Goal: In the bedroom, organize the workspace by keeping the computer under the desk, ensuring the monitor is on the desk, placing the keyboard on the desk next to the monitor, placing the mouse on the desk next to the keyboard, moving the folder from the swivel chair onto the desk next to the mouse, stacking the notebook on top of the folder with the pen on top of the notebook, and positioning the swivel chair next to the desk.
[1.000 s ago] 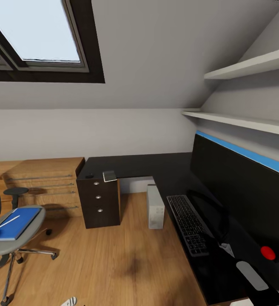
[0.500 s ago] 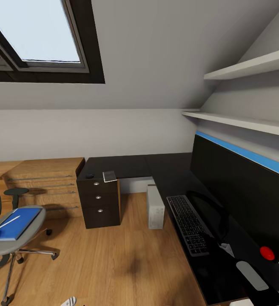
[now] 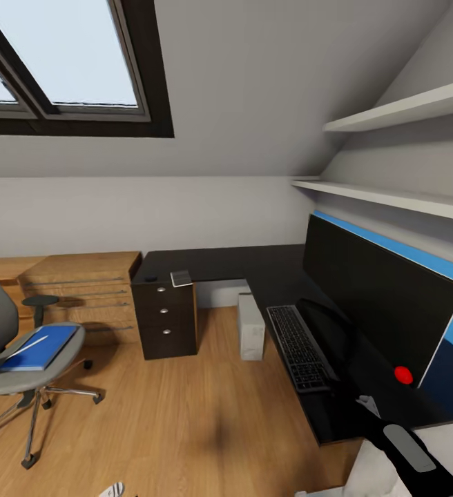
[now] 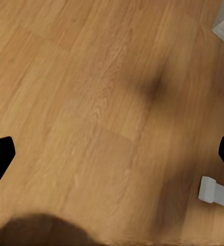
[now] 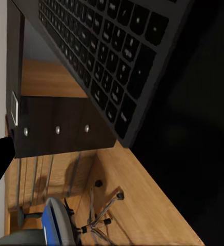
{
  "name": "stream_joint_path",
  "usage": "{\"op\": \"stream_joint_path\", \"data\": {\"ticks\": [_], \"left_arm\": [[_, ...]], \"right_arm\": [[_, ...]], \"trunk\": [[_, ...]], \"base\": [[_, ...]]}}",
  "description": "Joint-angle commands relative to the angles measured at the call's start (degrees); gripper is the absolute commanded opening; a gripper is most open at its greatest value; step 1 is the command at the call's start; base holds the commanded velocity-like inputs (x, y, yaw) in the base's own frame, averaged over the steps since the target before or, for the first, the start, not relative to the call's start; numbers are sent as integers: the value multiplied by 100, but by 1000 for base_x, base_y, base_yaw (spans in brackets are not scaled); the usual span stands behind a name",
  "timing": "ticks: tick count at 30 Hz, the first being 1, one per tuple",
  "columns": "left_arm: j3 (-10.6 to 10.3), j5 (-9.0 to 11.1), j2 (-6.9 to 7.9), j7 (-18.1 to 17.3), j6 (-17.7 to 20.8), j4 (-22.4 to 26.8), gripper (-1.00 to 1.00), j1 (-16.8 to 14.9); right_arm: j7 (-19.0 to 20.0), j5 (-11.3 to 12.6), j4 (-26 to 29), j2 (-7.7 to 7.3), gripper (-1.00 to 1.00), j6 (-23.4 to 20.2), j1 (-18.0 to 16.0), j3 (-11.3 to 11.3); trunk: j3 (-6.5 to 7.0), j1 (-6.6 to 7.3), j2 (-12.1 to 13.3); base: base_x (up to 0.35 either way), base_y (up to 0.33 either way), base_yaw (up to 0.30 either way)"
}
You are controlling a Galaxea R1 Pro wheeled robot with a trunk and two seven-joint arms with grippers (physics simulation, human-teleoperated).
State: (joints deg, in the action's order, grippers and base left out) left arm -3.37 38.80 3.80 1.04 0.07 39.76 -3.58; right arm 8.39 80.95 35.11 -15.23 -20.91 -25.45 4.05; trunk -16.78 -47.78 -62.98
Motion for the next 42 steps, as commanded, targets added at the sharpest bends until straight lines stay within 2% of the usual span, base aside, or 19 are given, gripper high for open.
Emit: {"op": "stream_joint_path", "data": {"ticks": [1, 25, 31, 36, 42], "left_arm": [[-25, 57, 7, 11, 1, 5, 100, -2], [-24, 66, 6, 13, 1, 5, 100, -2], [-24, 66, 6, 12, -7, 5, 100, -2], [-24, 66, 7, 15, -11, 4, 100, -2], [-24, 81, 7, 18, -1, -1, 100, -2]], "right_arm": [[14, 24, -3, -7, 100, 0, -4, 24], [8, 8, -8, -2, 100, 203, -4, 57], [-1, -31, -151, 14, 100, 577, -4, 116], [-3, -229, -286, 142, 100, 988, -4, 237], [-4, -658, -567, 272, 100, 1259, -4, 387]], "trunk": [[-7, 3, -5], [-7, 3, -5], [-7, 3, -5], [-7, 3, -5], [-7, 3, -5]], "base": [[-320, -32, 0], [-256, -135, 0], [-108, -86, 0], [-31, -25, 0], [-7, -6, 0]]}}
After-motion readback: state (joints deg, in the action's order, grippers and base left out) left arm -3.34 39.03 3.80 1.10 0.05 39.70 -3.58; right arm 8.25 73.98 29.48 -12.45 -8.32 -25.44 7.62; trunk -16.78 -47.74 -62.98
